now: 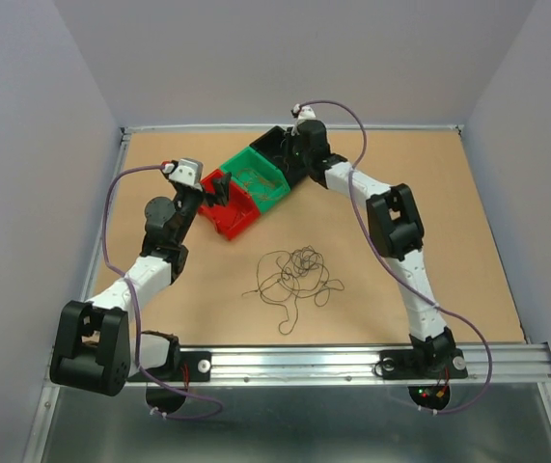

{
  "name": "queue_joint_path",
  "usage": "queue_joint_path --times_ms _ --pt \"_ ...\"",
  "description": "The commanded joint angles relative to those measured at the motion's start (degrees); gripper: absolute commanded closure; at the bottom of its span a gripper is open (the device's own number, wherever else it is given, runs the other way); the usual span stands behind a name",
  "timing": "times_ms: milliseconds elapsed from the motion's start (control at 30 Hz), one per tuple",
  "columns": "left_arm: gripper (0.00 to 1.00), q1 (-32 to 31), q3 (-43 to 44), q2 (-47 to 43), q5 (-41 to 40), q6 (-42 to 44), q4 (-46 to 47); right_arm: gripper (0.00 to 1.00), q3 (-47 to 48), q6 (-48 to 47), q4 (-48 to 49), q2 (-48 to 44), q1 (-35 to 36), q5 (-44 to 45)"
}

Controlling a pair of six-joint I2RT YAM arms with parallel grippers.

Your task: Untangle the cables

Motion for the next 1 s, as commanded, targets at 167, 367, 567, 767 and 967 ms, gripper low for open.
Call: queue_joint_path --times_ms 167,367,567,767,967 --pt "0.01 0.25 1.04 -2.98 2.55 0.21 4.00 0.99 22.59 1.51 -31.46 15.94 0.42 3.65" --pt "0.01 0.25 1.03 -2.89 2.82 0.29 4.00 1.00 21.36 -0.51 -31.46 12.16 0.51 2.36" --pt "0.01 0.25 1.03 -2.37 2.90 0.82 4.00 0.98 20.92 -2.27 -31.20 4.96 0.94 3.49" --pt "0.01 0.25 1.21 -2.02 3.34 1.35 4.00 0.71 17.32 -5.08 -31.20 -0.67 1.82 6.30" --pt "0.01 0.25 1.39 -1.75 3.52 1.61 3.47 0.61 13.98 -5.26 -31.20 -6.12 2.18 6.22"
